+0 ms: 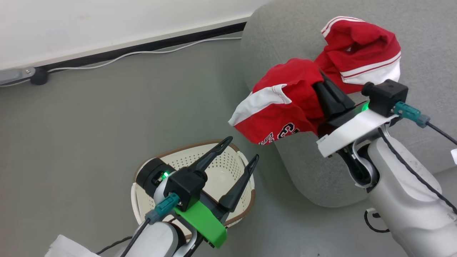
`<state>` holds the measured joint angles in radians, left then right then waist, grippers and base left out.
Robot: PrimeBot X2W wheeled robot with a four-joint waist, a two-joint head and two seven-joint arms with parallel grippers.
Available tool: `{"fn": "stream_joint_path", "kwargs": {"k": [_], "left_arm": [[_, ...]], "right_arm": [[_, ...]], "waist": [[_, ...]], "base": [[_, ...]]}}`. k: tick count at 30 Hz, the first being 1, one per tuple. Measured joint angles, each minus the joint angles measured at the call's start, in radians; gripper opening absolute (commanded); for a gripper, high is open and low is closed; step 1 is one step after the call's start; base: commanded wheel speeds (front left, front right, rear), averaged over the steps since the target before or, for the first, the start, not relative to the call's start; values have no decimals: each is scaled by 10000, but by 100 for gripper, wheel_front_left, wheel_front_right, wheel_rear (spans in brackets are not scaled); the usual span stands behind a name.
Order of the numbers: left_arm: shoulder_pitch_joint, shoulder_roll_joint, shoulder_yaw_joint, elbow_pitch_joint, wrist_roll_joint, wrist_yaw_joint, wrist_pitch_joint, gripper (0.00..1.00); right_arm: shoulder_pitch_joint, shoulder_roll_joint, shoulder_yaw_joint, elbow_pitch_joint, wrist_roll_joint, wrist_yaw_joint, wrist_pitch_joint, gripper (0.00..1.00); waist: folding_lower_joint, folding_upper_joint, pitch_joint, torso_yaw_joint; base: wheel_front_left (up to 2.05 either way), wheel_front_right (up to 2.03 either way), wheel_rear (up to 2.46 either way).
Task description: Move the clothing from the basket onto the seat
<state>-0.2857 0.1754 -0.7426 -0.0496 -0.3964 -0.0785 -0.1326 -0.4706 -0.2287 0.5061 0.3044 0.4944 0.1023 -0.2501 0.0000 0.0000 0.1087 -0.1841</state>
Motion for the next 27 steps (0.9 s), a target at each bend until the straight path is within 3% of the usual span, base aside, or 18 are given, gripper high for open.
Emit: {"fn": "stream_joint_path", "kwargs": {"k": [20, 27], "left_arm": [[-1, 332, -27, -161, 408, 84, 278, 100], [-24, 324, -90, -347, 439, 82, 453, 100]], "right_arm": [[34, -10, -1873, -412, 15, -414, -4, 0], [-118, -128, -2222, -424, -2, -410, -15, 0]], "waist": [[0, 0, 740, -1656], [0, 0, 1119, -1889]], "base": [[0, 0, 0], [0, 0, 0]]}}
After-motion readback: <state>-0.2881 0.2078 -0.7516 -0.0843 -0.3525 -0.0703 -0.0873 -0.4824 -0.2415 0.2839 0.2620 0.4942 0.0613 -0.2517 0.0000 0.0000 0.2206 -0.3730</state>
